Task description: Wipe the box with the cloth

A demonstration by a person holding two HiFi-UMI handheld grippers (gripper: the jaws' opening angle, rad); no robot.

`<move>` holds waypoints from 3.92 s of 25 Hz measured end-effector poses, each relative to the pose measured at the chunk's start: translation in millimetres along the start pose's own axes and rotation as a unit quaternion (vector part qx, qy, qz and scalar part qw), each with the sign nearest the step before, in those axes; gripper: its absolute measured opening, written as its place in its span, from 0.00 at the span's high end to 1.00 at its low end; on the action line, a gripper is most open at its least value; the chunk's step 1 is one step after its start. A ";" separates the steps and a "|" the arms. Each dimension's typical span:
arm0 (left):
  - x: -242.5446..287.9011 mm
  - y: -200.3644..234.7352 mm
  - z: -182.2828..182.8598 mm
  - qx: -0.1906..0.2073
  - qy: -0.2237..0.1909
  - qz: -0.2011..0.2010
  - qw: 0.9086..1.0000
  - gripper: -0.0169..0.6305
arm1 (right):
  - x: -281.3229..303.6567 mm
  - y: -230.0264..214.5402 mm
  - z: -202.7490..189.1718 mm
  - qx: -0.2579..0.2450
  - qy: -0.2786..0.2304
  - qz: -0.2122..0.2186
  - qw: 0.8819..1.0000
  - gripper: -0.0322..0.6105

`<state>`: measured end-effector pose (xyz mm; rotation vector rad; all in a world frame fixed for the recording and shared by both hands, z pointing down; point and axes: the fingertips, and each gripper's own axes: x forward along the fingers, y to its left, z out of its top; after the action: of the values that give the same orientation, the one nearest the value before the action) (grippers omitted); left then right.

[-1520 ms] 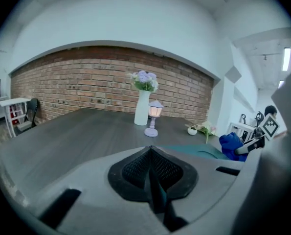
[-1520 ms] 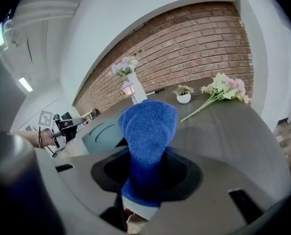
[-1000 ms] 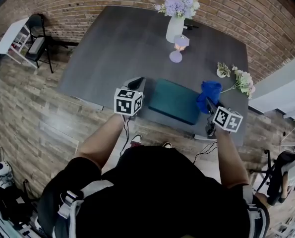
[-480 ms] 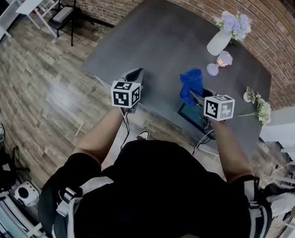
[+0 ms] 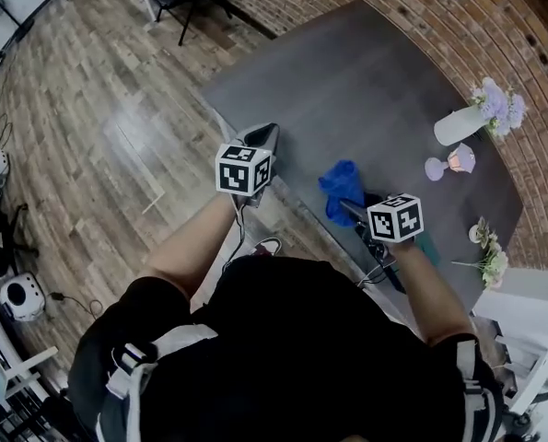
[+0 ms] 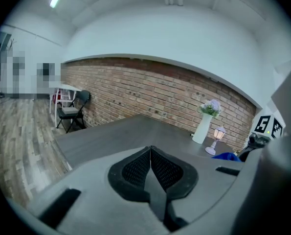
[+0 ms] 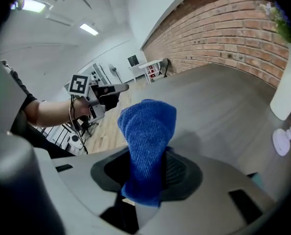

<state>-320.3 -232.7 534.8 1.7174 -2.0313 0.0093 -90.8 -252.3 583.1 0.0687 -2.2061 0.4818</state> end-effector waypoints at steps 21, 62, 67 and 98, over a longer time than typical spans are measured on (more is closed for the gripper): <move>7.1 -48.2 -0.6 0.019 -0.001 0.002 1.000 0.96 | -46.6 -167.0 9.3 0.007 0.029 -0.126 0.992 0.71; 79.5 -362.9 -81.9 0.141 0.104 -0.267 0.948 0.96 | -259.3 -196.6 -272.6 0.314 -0.142 -0.215 0.914 0.71; 70.3 -369.9 -94.1 0.157 0.121 -0.286 0.938 0.96 | -249.7 -176.5 -277.7 0.325 -0.153 -0.198 0.912 0.71; 31.9 -305.9 -89.4 0.197 0.167 -0.412 0.874 0.96 | -179.4 -17.4 -305.0 0.510 -0.218 -0.299 0.777 0.71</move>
<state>-7.3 -300.5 535.5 2.5020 -0.9720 0.4325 253.3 -178.2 622.5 1.5392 -1.8977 1.3145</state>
